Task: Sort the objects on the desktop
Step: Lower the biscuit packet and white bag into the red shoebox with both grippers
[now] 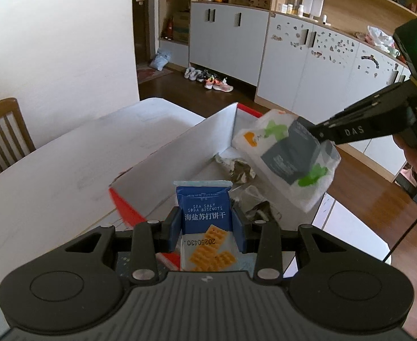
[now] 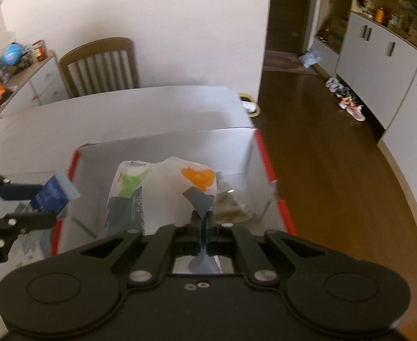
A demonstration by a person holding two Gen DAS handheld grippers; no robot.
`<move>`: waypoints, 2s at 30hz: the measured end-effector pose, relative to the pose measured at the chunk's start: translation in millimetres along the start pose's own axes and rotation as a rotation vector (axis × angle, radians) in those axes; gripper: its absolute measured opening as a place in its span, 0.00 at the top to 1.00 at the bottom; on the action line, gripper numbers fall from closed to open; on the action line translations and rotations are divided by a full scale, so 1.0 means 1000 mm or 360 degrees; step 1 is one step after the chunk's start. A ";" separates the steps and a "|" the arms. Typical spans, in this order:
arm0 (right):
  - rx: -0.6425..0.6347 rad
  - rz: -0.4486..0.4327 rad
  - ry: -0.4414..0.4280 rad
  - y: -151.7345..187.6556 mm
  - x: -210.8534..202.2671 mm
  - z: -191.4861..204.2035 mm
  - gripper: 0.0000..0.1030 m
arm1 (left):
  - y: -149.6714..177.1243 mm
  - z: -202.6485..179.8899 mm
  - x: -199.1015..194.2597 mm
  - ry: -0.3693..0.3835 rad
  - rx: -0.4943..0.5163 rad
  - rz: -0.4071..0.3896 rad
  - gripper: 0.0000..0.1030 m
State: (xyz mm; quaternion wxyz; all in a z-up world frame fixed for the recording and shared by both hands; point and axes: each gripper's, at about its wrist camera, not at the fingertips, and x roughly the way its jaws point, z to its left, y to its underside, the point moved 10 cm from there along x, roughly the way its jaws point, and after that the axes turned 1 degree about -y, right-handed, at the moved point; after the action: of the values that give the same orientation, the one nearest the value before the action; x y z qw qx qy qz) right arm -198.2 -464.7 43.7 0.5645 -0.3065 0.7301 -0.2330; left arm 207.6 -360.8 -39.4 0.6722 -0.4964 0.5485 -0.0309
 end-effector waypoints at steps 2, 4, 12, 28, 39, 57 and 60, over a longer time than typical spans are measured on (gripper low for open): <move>0.0003 0.0004 0.0007 -0.001 0.005 -0.008 0.99 | -0.004 -0.004 0.007 -0.0002 0.0010 0.0010 0.65; -0.0001 0.0018 0.0019 0.001 0.010 -0.013 0.99 | -0.007 -0.007 0.014 -0.0006 0.0018 0.0023 0.65; 0.0008 0.0091 0.0017 0.007 0.041 -0.020 0.99 | -0.008 -0.005 0.051 -0.0067 -0.0002 0.0108 0.65; -0.0066 0.0156 -0.0047 0.014 0.072 -0.021 0.99 | -0.008 0.005 0.103 -0.0172 0.0106 0.0272 0.65; -0.0152 0.0215 -0.0042 0.032 0.083 -0.018 0.99 | 0.000 0.003 0.121 -0.0182 0.0136 0.0359 0.64; -0.0221 0.0283 -0.0058 0.049 0.082 -0.025 0.82 | 0.021 0.001 0.132 -0.0079 0.0129 0.0530 0.65; -0.0224 0.0273 -0.0044 0.047 0.078 -0.027 0.80 | 0.029 0.003 0.128 -0.0070 0.0161 0.0552 0.65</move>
State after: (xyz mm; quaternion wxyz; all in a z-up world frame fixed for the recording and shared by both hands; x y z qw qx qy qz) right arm -246.3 -486.9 -35.1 0.5696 -0.2849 0.7603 -0.1278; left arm 246.0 -419.9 -150.5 0.7034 -0.3605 0.6087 0.0688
